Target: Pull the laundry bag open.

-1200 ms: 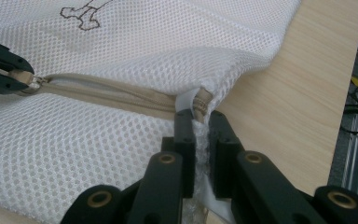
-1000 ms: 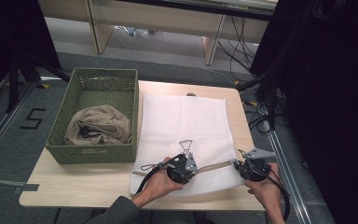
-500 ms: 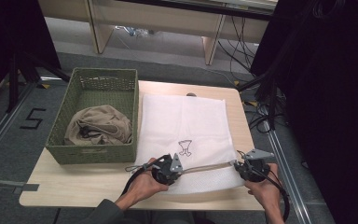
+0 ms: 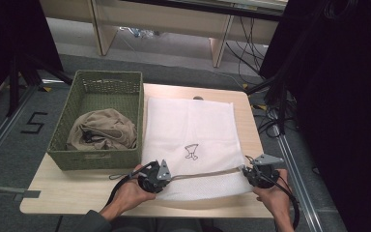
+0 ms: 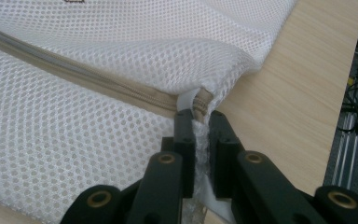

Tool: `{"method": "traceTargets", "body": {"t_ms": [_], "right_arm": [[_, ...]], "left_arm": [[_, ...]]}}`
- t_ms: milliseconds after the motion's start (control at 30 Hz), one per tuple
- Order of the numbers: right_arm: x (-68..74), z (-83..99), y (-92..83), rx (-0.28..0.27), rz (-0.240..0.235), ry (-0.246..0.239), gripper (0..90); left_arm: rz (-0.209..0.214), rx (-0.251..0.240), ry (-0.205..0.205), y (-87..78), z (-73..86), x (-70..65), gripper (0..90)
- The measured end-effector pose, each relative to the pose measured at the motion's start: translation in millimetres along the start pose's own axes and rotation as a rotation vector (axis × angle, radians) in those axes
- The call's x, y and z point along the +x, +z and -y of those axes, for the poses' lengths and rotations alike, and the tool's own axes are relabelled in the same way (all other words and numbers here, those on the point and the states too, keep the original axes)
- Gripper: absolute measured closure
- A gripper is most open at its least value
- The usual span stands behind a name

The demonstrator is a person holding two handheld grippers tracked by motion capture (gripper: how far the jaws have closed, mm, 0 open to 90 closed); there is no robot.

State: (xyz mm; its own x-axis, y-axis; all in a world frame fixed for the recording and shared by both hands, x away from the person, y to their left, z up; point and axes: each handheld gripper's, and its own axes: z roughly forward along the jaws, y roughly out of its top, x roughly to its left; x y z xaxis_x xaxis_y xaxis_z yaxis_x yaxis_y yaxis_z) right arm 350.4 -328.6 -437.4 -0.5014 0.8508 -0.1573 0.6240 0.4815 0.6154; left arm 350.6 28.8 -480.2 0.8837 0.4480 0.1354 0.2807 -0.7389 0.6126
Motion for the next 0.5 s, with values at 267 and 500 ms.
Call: {"method": "traceTargets", "body": {"t_ms": [267, 500], "right_arm": [[-0.1, 1.2, -0.1, 0.000, -0.009, -0.001, 84.5], [0.1, 0.4, 0.6, 0.008, -0.002, -0.007, 84.6]], "left_arm": [[-0.012, 0.002, -0.028, -13.3, 11.5, 8.9, 81.6], [-0.020, 0.011, -0.072, -22.0, 26.7, 18.6, 81.6]]}}
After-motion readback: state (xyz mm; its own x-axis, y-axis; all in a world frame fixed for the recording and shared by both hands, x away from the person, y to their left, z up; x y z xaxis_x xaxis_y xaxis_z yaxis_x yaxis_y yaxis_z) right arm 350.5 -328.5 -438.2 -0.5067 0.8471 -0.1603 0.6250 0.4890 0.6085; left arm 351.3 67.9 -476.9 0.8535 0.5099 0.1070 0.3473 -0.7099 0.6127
